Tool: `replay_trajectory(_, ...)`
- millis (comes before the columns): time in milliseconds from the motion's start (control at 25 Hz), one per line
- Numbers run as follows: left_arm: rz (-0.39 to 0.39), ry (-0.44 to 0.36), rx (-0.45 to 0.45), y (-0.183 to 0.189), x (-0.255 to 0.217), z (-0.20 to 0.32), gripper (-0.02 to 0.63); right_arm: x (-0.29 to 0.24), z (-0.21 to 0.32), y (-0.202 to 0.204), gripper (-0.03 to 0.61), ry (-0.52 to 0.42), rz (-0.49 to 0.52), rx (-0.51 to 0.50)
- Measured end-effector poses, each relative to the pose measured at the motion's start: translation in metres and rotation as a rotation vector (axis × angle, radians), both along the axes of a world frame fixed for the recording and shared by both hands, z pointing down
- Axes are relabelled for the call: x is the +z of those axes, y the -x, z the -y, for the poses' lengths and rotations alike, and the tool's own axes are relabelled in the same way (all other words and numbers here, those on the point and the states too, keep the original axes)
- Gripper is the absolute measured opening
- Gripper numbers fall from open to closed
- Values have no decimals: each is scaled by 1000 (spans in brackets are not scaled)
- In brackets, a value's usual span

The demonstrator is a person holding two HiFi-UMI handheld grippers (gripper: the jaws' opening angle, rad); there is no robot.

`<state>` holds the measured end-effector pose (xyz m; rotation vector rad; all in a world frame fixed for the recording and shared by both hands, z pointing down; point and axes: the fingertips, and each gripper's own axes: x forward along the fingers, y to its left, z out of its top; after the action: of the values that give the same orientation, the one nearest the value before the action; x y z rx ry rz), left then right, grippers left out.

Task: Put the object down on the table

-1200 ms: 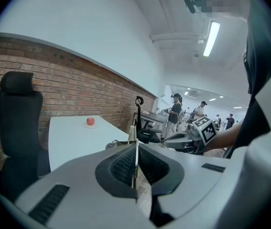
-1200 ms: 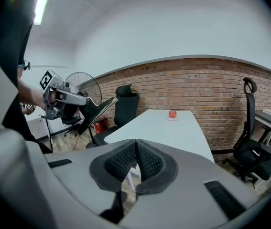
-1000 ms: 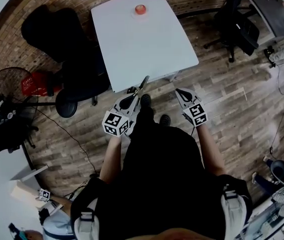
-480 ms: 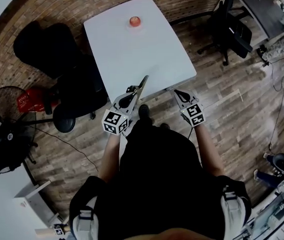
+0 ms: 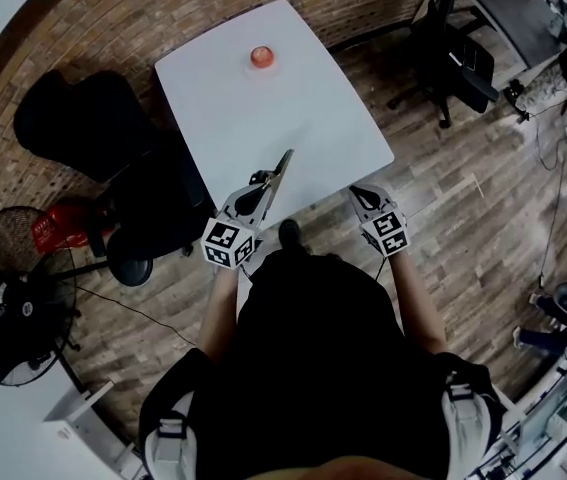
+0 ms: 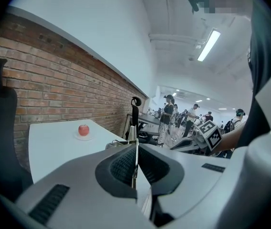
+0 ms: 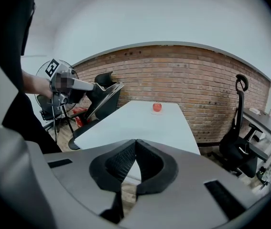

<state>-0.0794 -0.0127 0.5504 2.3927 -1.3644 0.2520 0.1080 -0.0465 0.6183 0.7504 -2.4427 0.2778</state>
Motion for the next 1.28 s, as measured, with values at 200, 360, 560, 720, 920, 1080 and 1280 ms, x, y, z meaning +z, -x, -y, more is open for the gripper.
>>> replay_trajectory(200,-3,16,32,16,10,23,23,3,19,22,-2,-2,-4,15)
replay_trajectory(360,-4,14,61,28,12,47,23,7,36,38,-2,3,-7,30)
replay_trajectory(560,-6,17,107,44,15,73,23,12,54,57,-2,13,-16,56)
replay_trajectory(720,6,43,154,54,28,89,23,15,67,70,-2,17,-20,90)
replay_trajectory(920,17,78,185,61,44,106,23,21,69,73,-2,43,-28,111)
replay_trajectory(1080,26,105,186,63,57,117,23,34,72,66,-2,87,-39,121)
replay_trajectory(1280,44,134,173,63,70,134,23,38,89,67,-2,104,-37,83)
